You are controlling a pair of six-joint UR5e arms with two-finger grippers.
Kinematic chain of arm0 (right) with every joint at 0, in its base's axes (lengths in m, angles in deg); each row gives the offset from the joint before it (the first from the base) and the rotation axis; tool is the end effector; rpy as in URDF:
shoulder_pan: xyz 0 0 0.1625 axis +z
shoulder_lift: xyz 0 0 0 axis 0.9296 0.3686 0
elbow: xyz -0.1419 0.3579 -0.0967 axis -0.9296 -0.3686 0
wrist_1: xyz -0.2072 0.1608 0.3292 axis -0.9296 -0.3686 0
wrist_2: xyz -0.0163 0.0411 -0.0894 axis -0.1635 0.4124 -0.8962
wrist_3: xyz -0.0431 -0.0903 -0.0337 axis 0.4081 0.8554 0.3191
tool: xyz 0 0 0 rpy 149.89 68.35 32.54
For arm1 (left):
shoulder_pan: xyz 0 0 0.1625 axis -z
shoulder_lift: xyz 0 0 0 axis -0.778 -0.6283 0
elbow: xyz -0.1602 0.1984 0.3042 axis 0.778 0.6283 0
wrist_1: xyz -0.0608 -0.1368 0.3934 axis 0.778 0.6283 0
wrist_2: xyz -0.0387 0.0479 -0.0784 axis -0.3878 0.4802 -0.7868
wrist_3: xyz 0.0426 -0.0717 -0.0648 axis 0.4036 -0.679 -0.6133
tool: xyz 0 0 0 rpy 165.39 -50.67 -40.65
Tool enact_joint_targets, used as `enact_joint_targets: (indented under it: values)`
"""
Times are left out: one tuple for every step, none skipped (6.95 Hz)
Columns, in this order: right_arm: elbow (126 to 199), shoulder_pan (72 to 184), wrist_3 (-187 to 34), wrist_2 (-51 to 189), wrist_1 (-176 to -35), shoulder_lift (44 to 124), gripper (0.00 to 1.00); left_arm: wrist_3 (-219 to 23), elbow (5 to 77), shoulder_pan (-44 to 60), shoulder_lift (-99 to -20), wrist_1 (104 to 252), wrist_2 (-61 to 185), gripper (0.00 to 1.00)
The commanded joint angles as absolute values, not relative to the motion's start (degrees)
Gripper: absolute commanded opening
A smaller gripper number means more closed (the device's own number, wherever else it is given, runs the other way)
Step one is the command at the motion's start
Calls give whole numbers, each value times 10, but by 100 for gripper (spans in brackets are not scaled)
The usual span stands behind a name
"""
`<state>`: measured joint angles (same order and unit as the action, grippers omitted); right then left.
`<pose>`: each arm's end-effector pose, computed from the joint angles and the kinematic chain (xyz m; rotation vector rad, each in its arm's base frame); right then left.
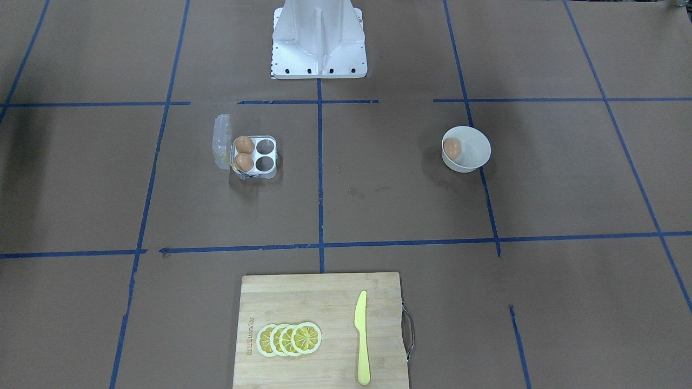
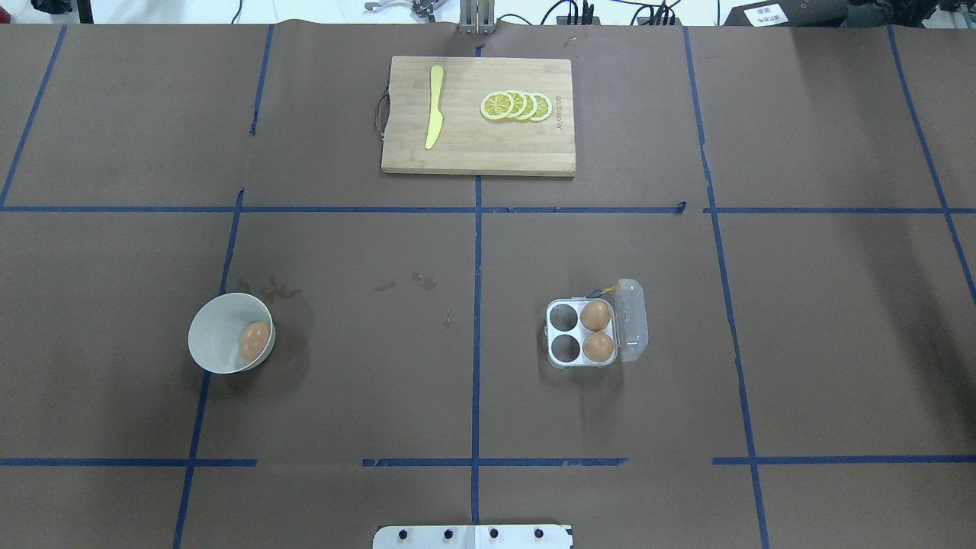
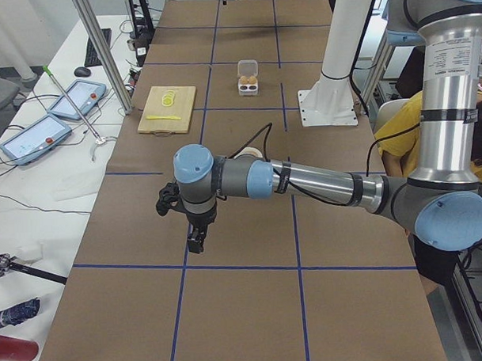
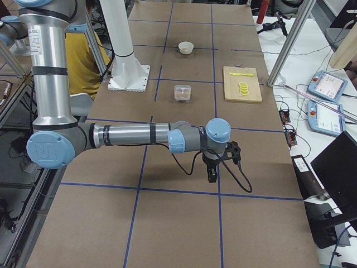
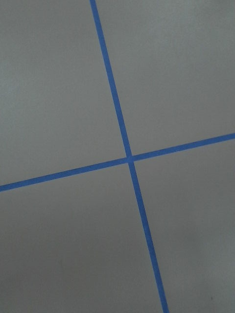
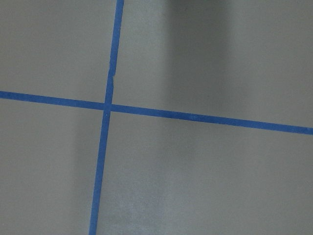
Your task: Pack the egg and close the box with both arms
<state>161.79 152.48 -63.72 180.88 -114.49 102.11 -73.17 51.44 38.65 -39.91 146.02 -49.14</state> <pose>0.0049 -0.5253 0.5890 0.0788 -0.7914 -0.0926 -0.0593 -0.4982 0.5497 0.1556 0.7349 0.2098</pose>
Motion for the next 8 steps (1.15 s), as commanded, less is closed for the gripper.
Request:
enact_joint_targets:
  values:
    - [1618, 1525, -637, 1826, -1146, 1018, 100, -732, 518, 387, -398, 1462, -493, 100]
    - [1618, 1525, -637, 1826, -1146, 1019, 100, -732, 516, 386, -398, 1462, -493, 100]
    - [1618, 1525, -637, 1826, -1146, 1019, 100, -733, 517, 386, -399, 1463, -494, 100]
    - [1618, 1525, -637, 1825, -1145, 1019, 100, -732, 518, 386, -398, 1464, -494, 100]
    - [1620, 1525, -637, 1825, -1145, 1021, 100, -734, 514, 386, -399, 1465, -516, 100]
    - [1620, 1525, -637, 1825, -1144, 1022, 100, -732, 516, 376, -401, 1485, -523, 100]
    - [1620, 1525, -637, 1824, -1144, 1023, 100, -734, 515, 347, -401, 1526, -541, 100]
    - [1621, 1525, -637, 1824, -1142, 1023, 100, -739, 514, 319, -401, 1528, -564, 100]
